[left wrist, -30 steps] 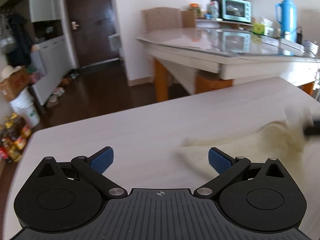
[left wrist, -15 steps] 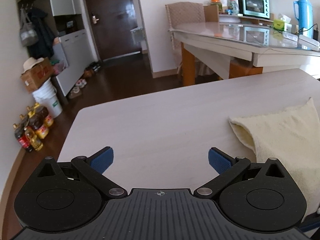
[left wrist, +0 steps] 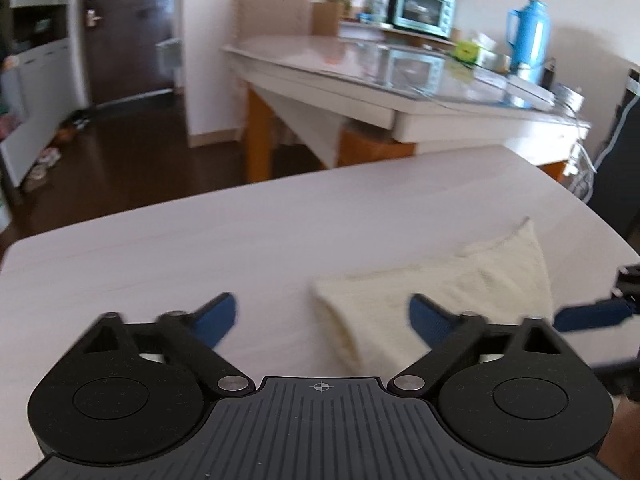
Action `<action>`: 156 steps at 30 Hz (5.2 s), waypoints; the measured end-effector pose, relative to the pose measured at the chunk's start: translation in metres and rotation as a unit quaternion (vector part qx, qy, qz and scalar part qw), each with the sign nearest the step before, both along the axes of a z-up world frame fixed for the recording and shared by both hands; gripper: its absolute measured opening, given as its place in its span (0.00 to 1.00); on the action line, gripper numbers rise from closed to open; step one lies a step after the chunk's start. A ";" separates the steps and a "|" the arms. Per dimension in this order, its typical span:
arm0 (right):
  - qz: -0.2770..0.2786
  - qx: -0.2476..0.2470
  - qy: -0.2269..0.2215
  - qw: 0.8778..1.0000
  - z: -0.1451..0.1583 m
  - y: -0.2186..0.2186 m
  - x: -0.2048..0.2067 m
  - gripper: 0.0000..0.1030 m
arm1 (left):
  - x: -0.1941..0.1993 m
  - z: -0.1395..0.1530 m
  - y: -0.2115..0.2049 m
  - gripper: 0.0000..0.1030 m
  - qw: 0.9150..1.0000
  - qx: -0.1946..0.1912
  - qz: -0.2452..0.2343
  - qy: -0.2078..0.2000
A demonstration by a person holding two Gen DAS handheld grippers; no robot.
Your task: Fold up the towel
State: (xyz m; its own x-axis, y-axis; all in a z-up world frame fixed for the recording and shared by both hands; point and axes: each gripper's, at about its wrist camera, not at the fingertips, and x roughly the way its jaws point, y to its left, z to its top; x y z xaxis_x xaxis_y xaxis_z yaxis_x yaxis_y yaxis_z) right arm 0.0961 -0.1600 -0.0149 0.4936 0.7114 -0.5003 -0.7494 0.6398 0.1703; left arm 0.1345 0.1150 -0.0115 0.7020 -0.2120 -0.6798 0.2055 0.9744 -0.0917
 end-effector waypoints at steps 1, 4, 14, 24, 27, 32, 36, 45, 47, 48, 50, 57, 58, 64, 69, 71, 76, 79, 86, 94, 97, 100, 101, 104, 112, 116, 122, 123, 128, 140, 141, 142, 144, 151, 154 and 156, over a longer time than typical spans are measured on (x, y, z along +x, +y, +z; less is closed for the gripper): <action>-0.005 -0.001 0.002 1.000 -0.002 -0.001 0.003 0.44 | 0.002 -0.003 -0.003 0.63 1.000 0.000 -0.005 0.003; -0.020 0.002 0.006 1.000 -0.006 -0.009 0.014 0.44 | 0.008 -0.011 -0.009 0.54 1.000 0.002 -0.017 0.010; -0.022 0.006 0.015 1.000 -0.009 -0.008 0.030 0.48 | -0.007 -0.005 -0.022 0.05 0.995 0.072 -0.041 -0.048; -0.005 -0.020 0.016 1.000 -0.018 0.006 0.038 0.49 | -0.012 -0.006 -0.040 0.20 0.984 0.153 -0.080 -0.043; -0.003 -0.021 0.018 1.000 -0.019 0.008 0.037 0.49 | -0.015 -0.006 -0.040 0.20 0.984 0.154 -0.081 -0.048; -0.003 -0.026 0.019 0.999 -0.021 0.009 0.036 0.49 | -0.021 -0.004 -0.040 0.15 0.983 0.151 -0.088 -0.056; -0.002 -0.029 0.020 0.999 -0.024 0.009 0.036 0.50 | -0.027 0.002 -0.044 0.02 0.984 0.126 -0.110 -0.063; 0.069 -0.101 -0.129 0.984 -0.011 0.009 0.010 0.56 | -0.047 0.025 -0.051 0.02 0.971 0.012 -0.226 -0.072; 0.083 -0.119 -0.163 0.976 -0.010 0.009 0.002 0.56 | -0.052 0.026 -0.059 0.02 0.964 0.009 -0.257 -0.070; 0.092 -0.132 -0.188 0.969 -0.009 0.010 -0.004 0.56 | -0.056 0.027 -0.064 0.02 0.960 0.009 -0.272 -0.067; 0.117 -0.163 -0.239 0.950 -0.011 0.011 -0.018 0.54 | -0.061 0.027 -0.072 0.02 0.953 0.009 -0.295 -0.064; 0.159 -0.240 -0.298 0.910 -0.024 0.012 -0.049 0.07 | -0.079 0.025 -0.094 0.04 0.941 0.027 -0.332 -0.061; 0.159 -0.245 -0.297 0.909 -0.025 0.011 -0.052 0.07 | -0.081 0.025 -0.094 0.06 0.942 0.024 -0.330 -0.061; 0.128 -0.236 -0.255 0.929 -0.015 -0.008 -0.061 0.06 | -0.114 0.031 -0.072 0.40 0.951 0.052 -0.297 -0.065; 0.089 -0.221 -0.212 0.948 -0.006 -0.031 -0.065 0.06 | -0.160 0.019 -0.047 0.43 0.951 0.111 -0.279 -0.070; 0.082 -0.222 -0.206 0.950 -0.003 -0.037 -0.068 0.06 | -0.178 0.011 -0.045 0.43 0.946 0.143 -0.278 -0.084; 0.062 -0.233 -0.189 0.952 0.000 -0.053 -0.071 0.06 | -0.211 0.000 -0.044 0.43 0.935 0.172 -0.292 -0.106; 0.055 -0.237 -0.181 0.953 0.001 -0.062 -0.074 0.06 | -0.219 -0.003 -0.048 0.43 0.923 0.191 -0.313 -0.120; 0.035 -0.240 -0.173 0.955 0.006 -0.074 -0.073 0.07 | -0.232 -0.021 -0.064 0.25 0.864 0.297 -0.377 -0.155; 0.037 -0.243 -0.159 0.956 0.002 -0.082 -0.079 0.07 | -0.228 -0.019 -0.069 0.06 0.858 0.279 -0.417 -0.111; 0.051 -0.226 -0.128 0.964 0.007 -0.092 -0.078 0.06 | -0.214 0.000 -0.059 0.06 0.878 0.244 -0.397 -0.106; 0.060 -0.190 -0.078 0.977 0.018 -0.103 -0.063 0.06 | -0.195 0.021 -0.048 0.06 0.897 0.214 -0.373 -0.102; 0.066 -0.182 -0.066 0.979 0.022 -0.106 -0.057 0.06 | -0.190 0.025 -0.046 0.06 0.900 0.210 -0.369 -0.101; 0.091 -0.154 -0.027 0.984 0.039 -0.110 -0.025 0.06 | -0.159 0.040 -0.041 0.06 0.913 0.192 -0.346 -0.095; 0.101 -0.089 0.061 0.989 0.052 -0.109 0.081 0.04 | -0.060 0.051 -0.031 0.06 0.940 0.188 -0.278 -0.067; 0.102 -0.069 0.108 0.986 0.042 -0.104 0.135 0.04 | -0.026 0.044 -0.030 0.06 0.943 0.191 -0.267 -0.050; 0.086 -0.061 0.148 0.983 0.016 -0.096 0.183 0.04 | 0.012 0.031 -0.027 0.06 0.948 0.185 -0.254 -0.041; 0.077 -0.060 0.157 0.983 0.009 -0.095 0.190 0.04 | 0.018 0.028 -0.027 0.06 0.949 0.183 -0.252 -0.041; 0.050 -0.038 0.173 0.983 -0.004 -0.103 0.201 0.03 | 0.031 0.022 -0.022 0.06 0.953 0.174 -0.245 -0.035; -0.023 0.033 0.192 0.981 -0.015 -0.138 0.195 0.03 | 0.051 0.010 -0.020 0.07 0.962 0.163 -0.219 -0.030; -0.027 0.030 0.195 0.980 -0.017 -0.137 0.195 0.03 | 0.053 0.008 -0.021 0.07 0.962 0.165 -0.217 -0.029; -0.030 0.023 0.194 0.980 -0.019 -0.136 0.195 0.03 | 0.055 0.005 -0.022 0.08 0.962 0.167 -0.214 -0.027; -0.035 0.007 0.190 0.981 -0.022 -0.134 0.193 0.04 | 0.058 -0.002 -0.023 0.12 0.962 0.173 -0.208 -0.024; -0.081 -0.004 0.142 0.987 -0.015 -0.144 0.177 0.18 | 0.058 -0.008 -0.012 0.40 0.973 0.160 -0.166 -0.032; -0.082 -0.011 0.116 0.990 -0.004 -0.143 0.161 0.18 | 0.051 -0.002 -0.002 0.44 0.975 0.155 -0.154 -0.038; -0.080 -0.013 0.099 0.992 0.004 -0.138 0.148 0.19 | 0.045 0.003 0.005 0.44 0.976 0.153 -0.147 -0.045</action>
State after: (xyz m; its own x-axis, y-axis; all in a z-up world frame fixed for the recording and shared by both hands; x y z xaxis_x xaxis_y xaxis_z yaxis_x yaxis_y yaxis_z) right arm 0.2437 -0.2984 -0.0108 0.4896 0.6177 -0.6154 -0.5919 0.7537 0.2855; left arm 0.1793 0.1199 -0.0086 0.7013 -0.2097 -0.6813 0.4744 0.8506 0.2266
